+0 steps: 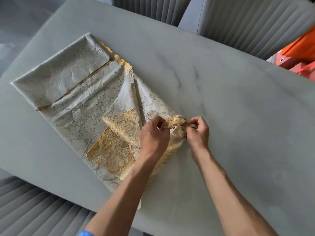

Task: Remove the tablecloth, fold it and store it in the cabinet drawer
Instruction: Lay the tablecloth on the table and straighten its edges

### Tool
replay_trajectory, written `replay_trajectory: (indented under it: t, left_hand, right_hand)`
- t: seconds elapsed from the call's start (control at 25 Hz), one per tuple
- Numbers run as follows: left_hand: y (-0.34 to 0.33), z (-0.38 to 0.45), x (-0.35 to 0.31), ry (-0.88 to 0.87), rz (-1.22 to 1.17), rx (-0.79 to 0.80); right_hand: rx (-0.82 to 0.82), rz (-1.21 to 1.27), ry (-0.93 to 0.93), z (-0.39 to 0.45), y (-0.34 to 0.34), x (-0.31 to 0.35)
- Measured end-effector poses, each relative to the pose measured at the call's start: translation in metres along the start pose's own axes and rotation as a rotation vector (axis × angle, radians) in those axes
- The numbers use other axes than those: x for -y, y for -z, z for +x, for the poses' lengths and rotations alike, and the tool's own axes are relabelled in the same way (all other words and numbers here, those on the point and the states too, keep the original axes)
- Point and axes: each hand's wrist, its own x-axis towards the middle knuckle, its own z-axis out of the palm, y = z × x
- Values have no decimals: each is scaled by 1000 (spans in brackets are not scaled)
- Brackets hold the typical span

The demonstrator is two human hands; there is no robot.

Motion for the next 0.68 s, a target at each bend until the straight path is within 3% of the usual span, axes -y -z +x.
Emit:
replay_trajectory:
  t: [0.08,0.24,0.4,0.52,0.68]
  left_hand:
    - [-6,-1,0,-83,105,6]
    - [-12,-6,4,-144,84,70]
    - [-21,-11,1,-162,89,168]
    - [-28,-17,-2,-170,-7,249]
    - [-34,-19,-12,-6,-183,217]
  right_hand:
    - [166,34,-94,1,7,9]
    - [624,173,-353,12,41,31]
    - [699,114,-361,14,62,37]
    - [744,215,-413,13,69,33]
    - [746,234,-535,14,71,30]
